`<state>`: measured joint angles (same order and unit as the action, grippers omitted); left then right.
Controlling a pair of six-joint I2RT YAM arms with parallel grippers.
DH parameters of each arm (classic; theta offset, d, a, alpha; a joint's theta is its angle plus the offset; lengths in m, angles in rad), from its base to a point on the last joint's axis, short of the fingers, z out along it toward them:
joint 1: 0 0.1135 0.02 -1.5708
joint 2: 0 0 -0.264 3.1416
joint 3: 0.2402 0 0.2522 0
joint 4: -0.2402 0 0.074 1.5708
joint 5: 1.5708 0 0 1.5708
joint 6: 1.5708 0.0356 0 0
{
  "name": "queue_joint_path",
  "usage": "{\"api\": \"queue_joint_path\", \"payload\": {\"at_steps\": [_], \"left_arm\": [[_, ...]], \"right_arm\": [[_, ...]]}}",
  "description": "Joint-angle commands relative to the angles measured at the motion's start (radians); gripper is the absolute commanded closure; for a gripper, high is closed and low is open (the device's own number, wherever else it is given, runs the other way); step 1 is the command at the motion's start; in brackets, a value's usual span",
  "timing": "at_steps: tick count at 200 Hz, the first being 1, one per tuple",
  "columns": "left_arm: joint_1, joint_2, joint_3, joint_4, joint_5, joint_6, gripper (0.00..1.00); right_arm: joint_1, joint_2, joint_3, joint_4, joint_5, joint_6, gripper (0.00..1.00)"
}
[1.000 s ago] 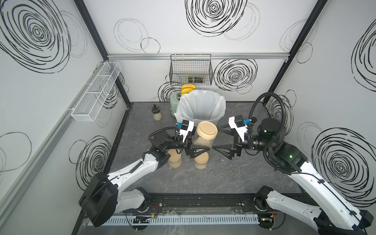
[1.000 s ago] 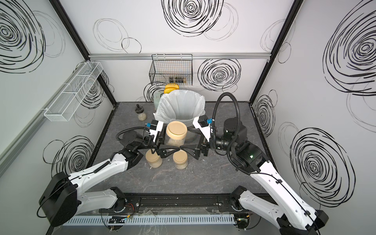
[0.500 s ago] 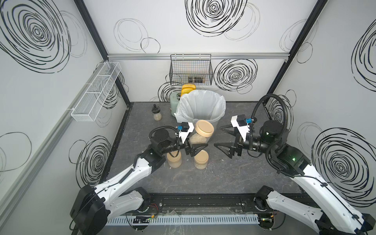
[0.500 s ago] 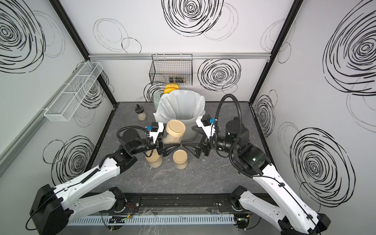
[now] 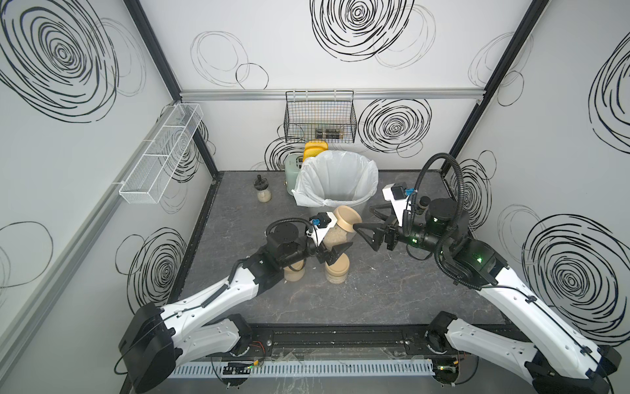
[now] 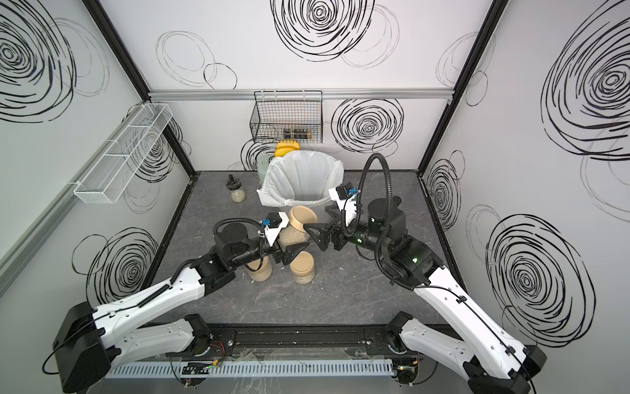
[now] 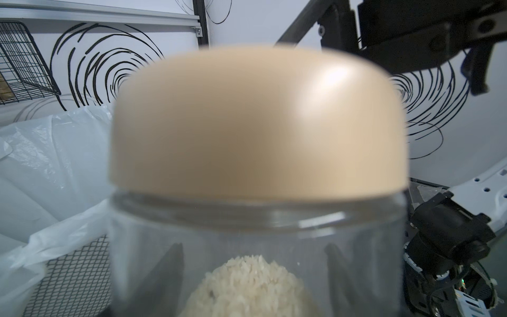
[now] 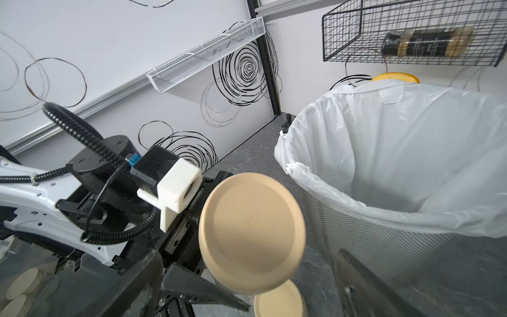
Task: Empty moldy rice from jars
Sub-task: Unscrew the lid from the jar.
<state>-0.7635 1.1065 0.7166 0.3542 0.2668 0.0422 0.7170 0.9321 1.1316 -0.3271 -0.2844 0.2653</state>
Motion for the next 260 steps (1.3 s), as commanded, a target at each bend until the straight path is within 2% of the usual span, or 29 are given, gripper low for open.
{"api": "queue_joint_path", "payload": {"at_steps": [1,142,260], "left_arm": [[-0.009,-0.003,0.052,0.153,-0.034,0.02,0.49],[-0.05,0.053,0.073,0.227,-0.025,-0.028,0.49],[-0.073,0.064,0.069,0.279,-0.003,-0.049,0.49]], "right_arm": [[0.01,0.002,-0.006,0.058,0.058,0.048,0.02],[0.048,0.065,-0.024,0.043,0.126,0.082,0.02],[0.044,0.062,-0.073,0.123,0.074,0.103,0.0]]}}
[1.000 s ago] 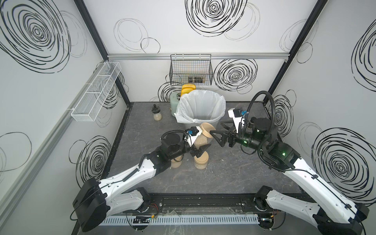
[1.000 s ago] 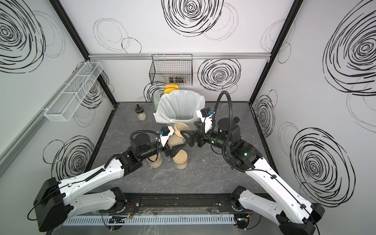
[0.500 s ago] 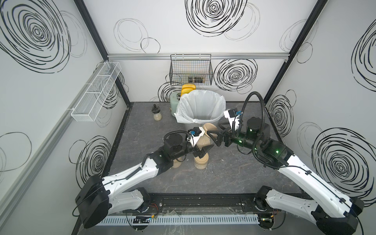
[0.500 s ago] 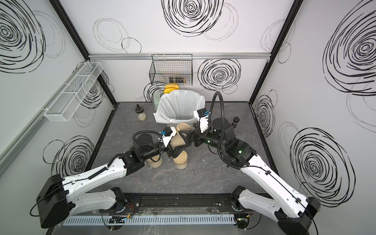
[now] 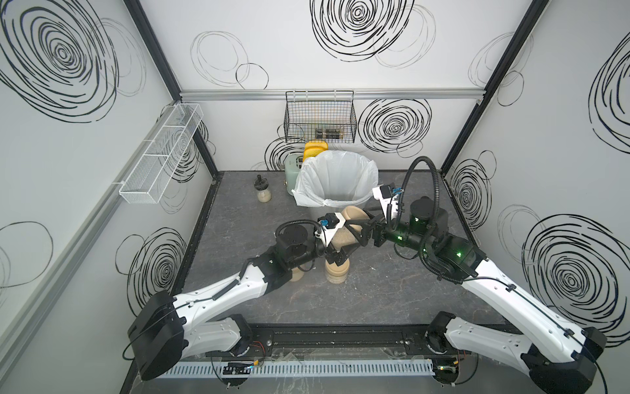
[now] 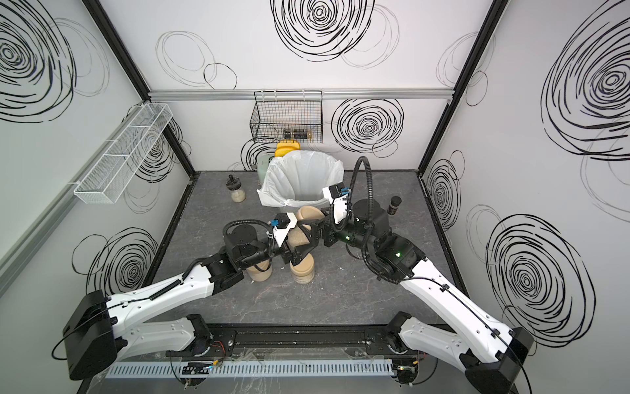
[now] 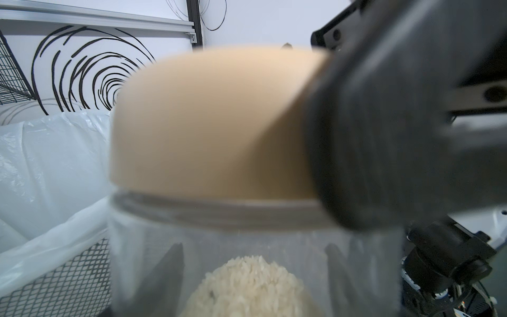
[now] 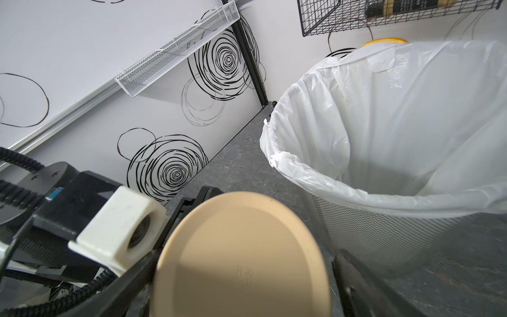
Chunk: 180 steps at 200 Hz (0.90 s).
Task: Empty moldy rice from jars
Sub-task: Unscrew the lid from the jar.
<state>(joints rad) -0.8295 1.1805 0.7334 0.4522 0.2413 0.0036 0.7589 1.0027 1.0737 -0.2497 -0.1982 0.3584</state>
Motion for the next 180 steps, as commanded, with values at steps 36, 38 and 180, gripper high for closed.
{"api": "queue_joint_path", "payload": {"at_steps": [36,38,180], "left_arm": [[-0.008,-0.012,0.05,0.186,0.04,-0.019,0.49],[-0.008,-0.011,0.05,0.187,0.042,-0.019,0.49],[0.095,0.009,0.057,0.341,0.6,-0.259,0.5]], "right_arm": [[-0.001,-0.023,-0.032,0.071,-0.022,0.01,0.06],[-0.001,-0.023,-0.033,0.071,-0.022,0.01,0.07],[-0.081,-0.094,-0.056,0.102,-0.388,-0.134,0.38]]}}
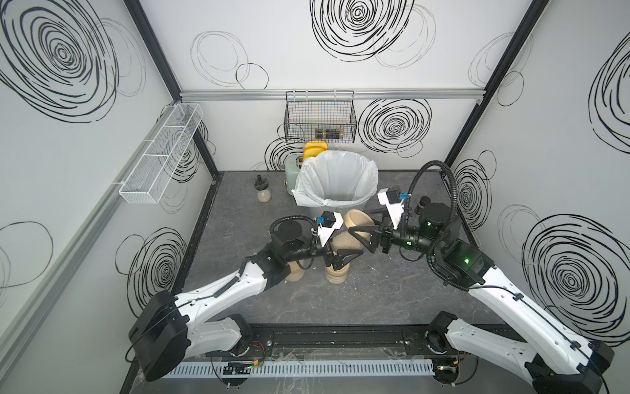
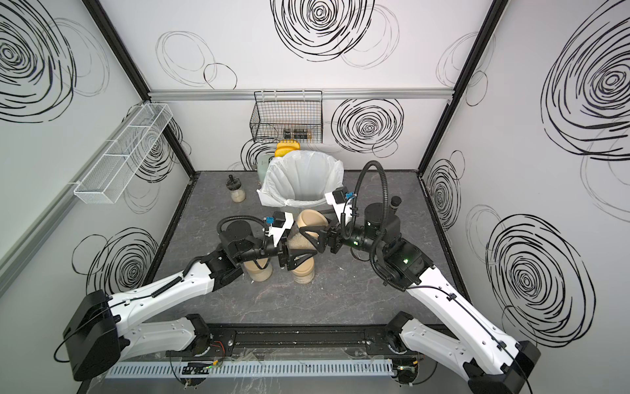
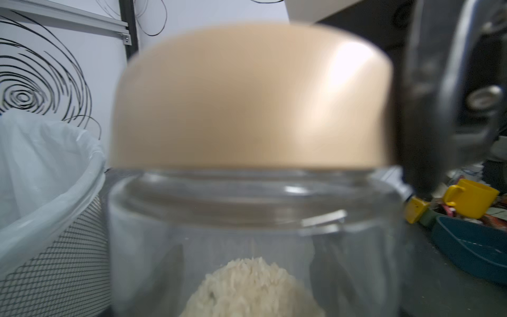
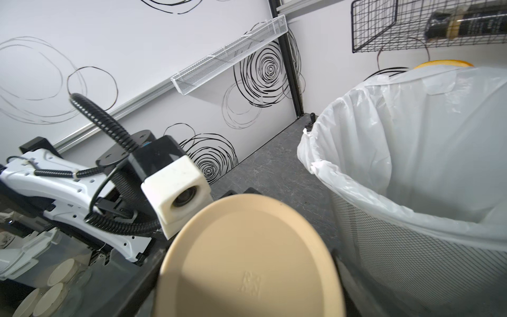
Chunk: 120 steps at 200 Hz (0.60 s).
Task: Empty moldy rice from jars
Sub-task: Unscrew the lid from the jar.
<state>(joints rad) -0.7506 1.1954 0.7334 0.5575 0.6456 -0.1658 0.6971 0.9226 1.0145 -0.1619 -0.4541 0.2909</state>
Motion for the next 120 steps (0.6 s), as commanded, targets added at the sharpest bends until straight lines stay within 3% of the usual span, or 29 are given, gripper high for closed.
{"api": "queue_joint_path", "payload": {"at_steps": [1,60,120], "left_arm": [[0.017,-0.005,0.057,0.237,0.199,-0.092,0.5],[0.03,0.015,0.055,0.37,0.335,-0.226,0.5],[0.034,0.05,0.046,0.517,0.401,-0.36,0.5]], "right_arm": [[-0.02,-0.013,0.004,0.013,-0.138,-0.069,0.38],[-0.033,-0.007,0.052,-0.038,-0.32,-0.185,0.39],[-0.039,-0.001,0.078,-0.051,-0.357,-0.228,0.39]]}}
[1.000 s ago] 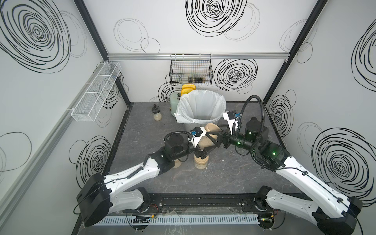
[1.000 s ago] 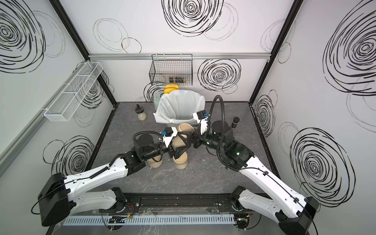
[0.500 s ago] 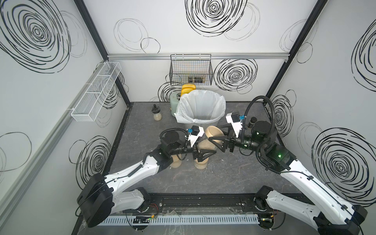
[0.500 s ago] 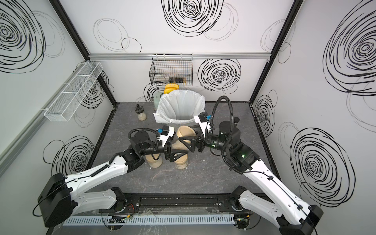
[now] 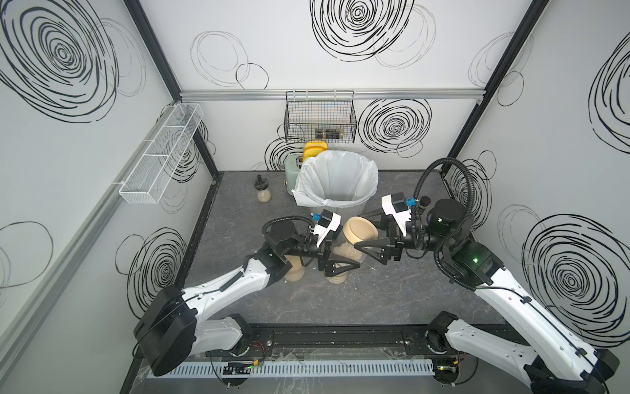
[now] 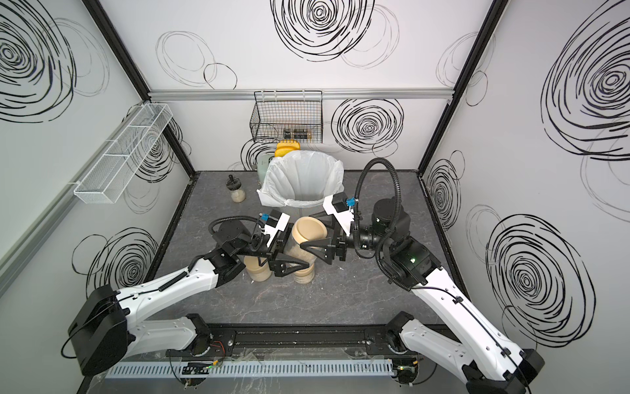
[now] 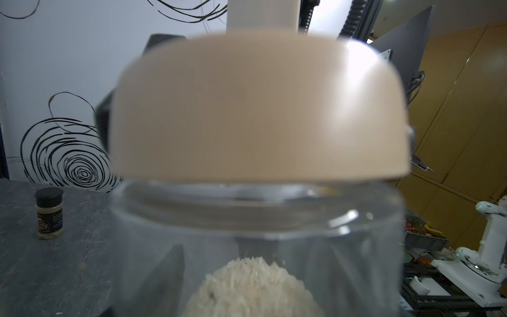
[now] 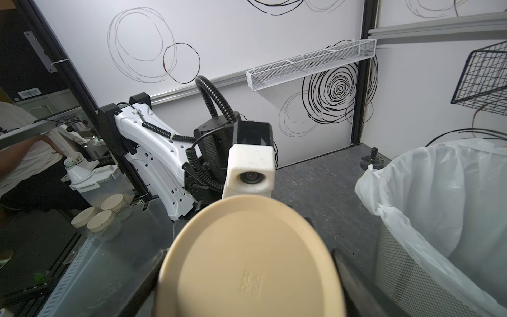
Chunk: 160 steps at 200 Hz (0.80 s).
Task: Empty moldy rice from jars
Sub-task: Unscrew the lid from the jar.
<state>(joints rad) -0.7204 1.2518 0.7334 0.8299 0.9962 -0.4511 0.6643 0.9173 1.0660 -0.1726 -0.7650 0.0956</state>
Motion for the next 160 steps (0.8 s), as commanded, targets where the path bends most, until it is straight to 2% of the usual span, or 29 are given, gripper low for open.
{"api": "queue_joint_path", "payload": {"at_steps": [1,160], "left_arm": [[0.006,-0.006,0.046,0.245,0.049,-0.075,0.5],[0.012,-0.023,0.027,0.23,0.038,-0.051,0.52]], "right_arm": [[-0.007,0.005,0.028,-0.039,-0.046,-0.033,0.39],[-0.095,-0.009,0.045,0.066,-0.121,0.0,0.41]]}}
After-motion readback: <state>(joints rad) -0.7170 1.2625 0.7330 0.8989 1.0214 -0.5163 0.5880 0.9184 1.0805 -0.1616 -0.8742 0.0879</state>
